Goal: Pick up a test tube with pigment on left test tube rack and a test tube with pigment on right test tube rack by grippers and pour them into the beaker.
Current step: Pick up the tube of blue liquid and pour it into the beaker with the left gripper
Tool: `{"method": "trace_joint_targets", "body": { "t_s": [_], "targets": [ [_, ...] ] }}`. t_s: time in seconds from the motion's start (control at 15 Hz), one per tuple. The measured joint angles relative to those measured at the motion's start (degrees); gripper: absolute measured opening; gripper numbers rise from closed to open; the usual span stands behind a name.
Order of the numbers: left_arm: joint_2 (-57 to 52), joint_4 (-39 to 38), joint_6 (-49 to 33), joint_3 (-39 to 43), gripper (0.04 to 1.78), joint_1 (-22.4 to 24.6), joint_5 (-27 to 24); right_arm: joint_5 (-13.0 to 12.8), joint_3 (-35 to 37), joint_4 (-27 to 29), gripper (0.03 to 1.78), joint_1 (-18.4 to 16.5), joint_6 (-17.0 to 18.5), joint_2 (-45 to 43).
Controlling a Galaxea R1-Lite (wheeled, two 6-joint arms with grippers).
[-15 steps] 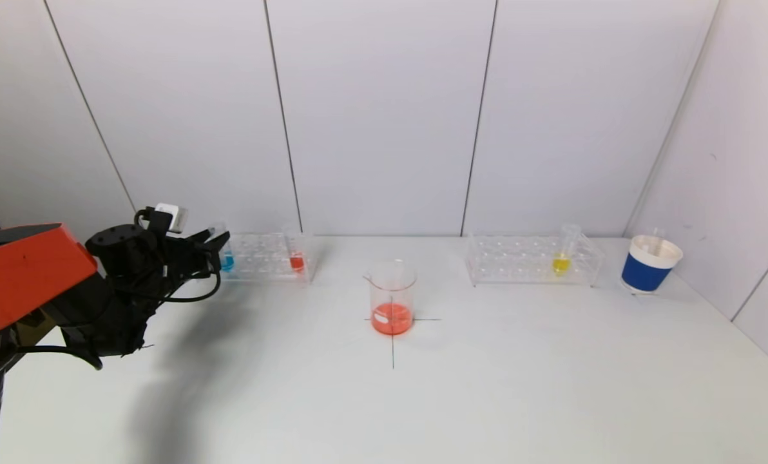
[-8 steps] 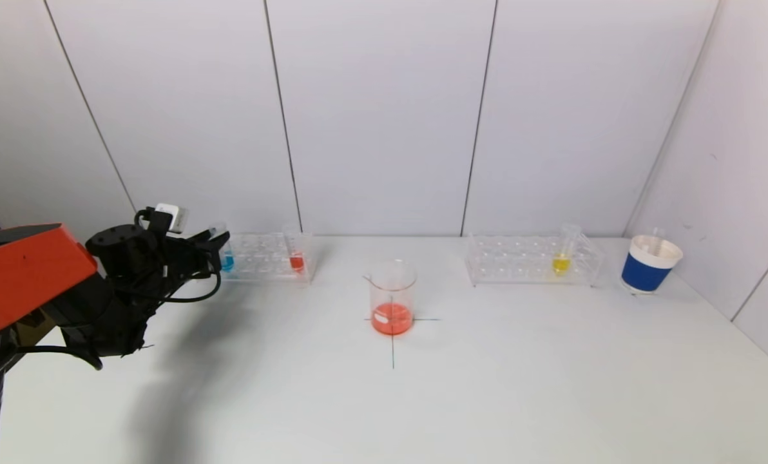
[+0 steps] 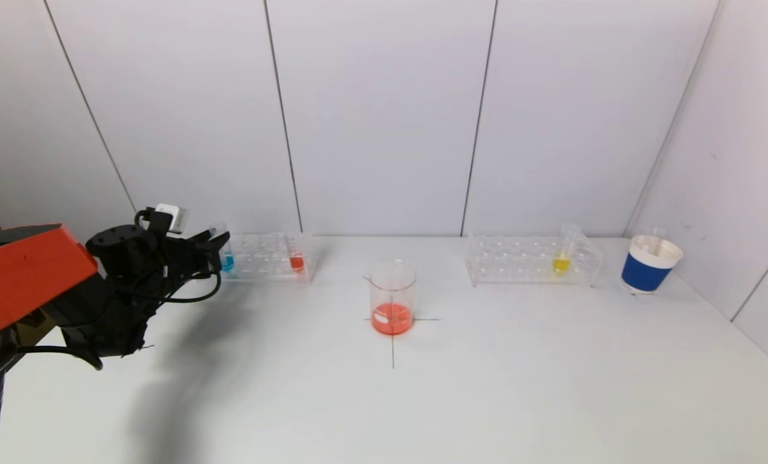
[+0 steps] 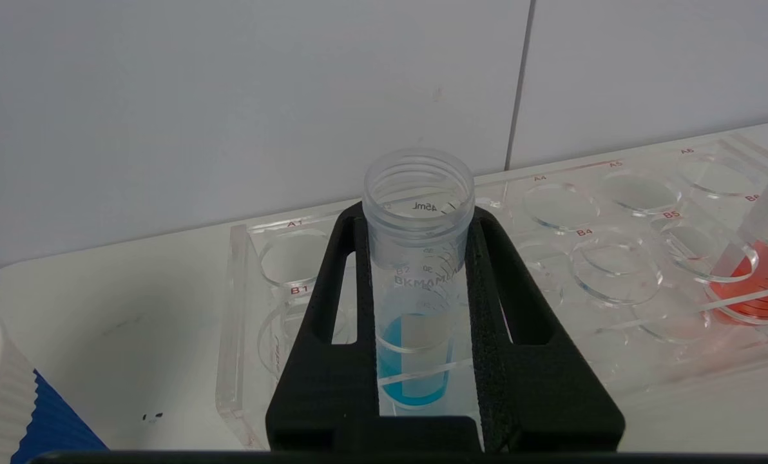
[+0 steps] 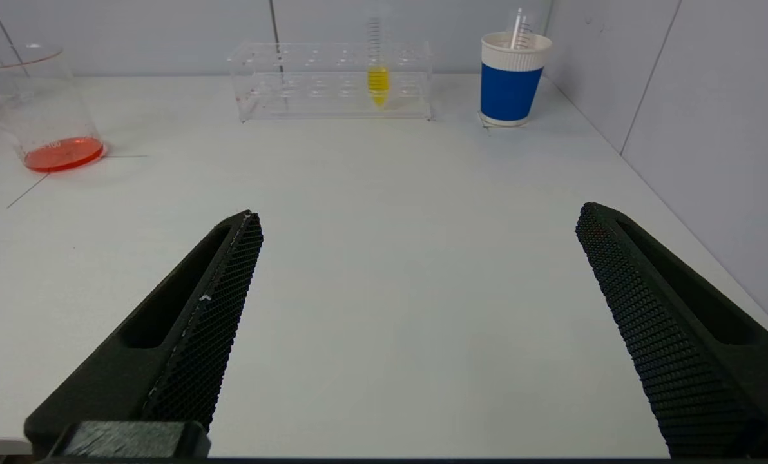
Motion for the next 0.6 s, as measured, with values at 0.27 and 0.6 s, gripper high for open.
{"method": "trace_joint_targets", "body": {
  "t_s": [0.27, 0.6],
  "targets": [
    [-0.16, 0.17, -0.02, -0.18, 0.43, 0.00, 0.04, -0.02, 0.00, 0.00, 1.77, 0.00, -0.02, 0.00],
    [-1.79, 0.41, -0.04, -0.38, 0.43, 0.01, 0.09, -0.02, 0.00, 0.00, 1.77, 0.02, 0.00, 0.00]
  ]
}}
